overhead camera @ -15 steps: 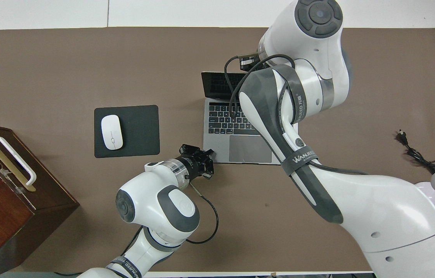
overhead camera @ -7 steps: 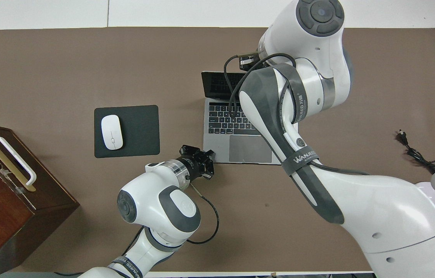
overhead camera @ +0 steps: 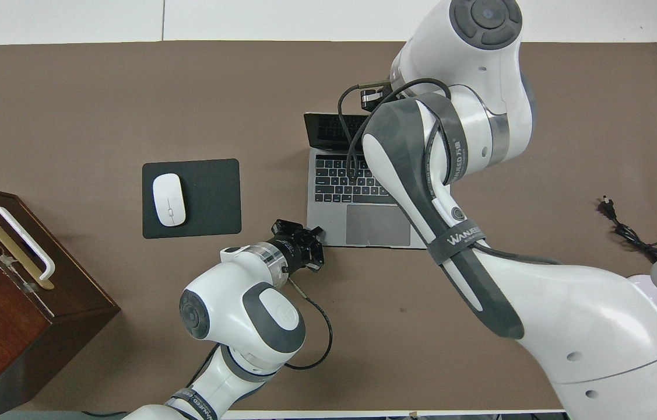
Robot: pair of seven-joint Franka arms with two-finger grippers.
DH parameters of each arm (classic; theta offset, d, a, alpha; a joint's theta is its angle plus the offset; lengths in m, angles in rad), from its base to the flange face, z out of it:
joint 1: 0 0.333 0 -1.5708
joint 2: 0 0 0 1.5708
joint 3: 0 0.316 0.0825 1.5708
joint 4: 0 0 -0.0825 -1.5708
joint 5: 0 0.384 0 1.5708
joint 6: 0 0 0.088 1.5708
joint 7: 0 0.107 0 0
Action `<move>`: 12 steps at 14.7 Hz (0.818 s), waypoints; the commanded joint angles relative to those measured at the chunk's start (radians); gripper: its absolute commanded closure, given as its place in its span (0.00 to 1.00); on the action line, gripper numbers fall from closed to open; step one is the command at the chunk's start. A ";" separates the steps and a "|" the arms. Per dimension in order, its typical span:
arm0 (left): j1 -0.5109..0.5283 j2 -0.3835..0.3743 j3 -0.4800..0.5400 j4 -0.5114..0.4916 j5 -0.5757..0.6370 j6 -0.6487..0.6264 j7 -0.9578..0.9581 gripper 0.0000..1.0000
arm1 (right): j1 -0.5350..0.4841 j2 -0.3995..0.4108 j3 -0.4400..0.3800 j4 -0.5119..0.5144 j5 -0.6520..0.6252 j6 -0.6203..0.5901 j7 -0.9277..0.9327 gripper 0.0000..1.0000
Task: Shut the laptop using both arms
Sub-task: 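Push the laptop screen down with the right gripper while the left gripper braces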
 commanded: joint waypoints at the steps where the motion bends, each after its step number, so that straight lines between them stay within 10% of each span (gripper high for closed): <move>1: -0.027 0.037 0.011 0.013 -0.029 0.017 0.020 1.00 | -0.006 -0.001 -0.052 0.010 0.100 -0.088 -0.018 1.00; 12: -0.022 0.043 0.011 0.010 -0.032 0.017 0.018 1.00 | -0.001 -0.013 -0.057 0.005 0.123 -0.281 -0.012 1.00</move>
